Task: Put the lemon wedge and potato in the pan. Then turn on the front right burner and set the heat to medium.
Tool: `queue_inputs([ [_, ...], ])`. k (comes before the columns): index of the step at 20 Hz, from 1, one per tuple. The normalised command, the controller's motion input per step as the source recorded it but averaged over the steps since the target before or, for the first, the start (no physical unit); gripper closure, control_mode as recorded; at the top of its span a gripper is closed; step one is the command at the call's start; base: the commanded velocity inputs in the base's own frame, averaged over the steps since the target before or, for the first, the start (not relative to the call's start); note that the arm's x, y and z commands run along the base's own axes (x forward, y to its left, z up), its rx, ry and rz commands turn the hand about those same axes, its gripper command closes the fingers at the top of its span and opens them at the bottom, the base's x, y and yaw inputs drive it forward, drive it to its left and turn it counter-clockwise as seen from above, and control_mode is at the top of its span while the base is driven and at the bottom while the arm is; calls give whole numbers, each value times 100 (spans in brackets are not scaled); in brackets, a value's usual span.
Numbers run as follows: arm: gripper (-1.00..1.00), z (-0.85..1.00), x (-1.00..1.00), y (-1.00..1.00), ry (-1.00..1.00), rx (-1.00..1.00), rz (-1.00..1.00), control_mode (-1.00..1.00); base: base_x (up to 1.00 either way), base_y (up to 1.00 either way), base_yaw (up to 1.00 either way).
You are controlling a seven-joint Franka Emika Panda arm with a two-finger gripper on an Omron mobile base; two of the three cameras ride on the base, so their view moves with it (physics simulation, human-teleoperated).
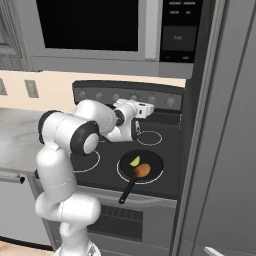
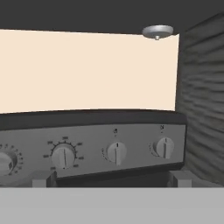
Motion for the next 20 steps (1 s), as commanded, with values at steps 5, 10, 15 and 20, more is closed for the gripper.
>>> queue_inputs([
  [5, -100, -3, 14, -7, 0, 0, 0, -100, 0, 0, 0],
  [10, -100, -19, 15, -31, 0, 0, 0, -100, 0, 0, 0],
  [15, -100, -13, 9, -29, -2, 0, 0, -100, 0, 0, 0],
  [20, -100, 0, 9, -15, 0, 0, 0, -100, 0, 0, 0],
])
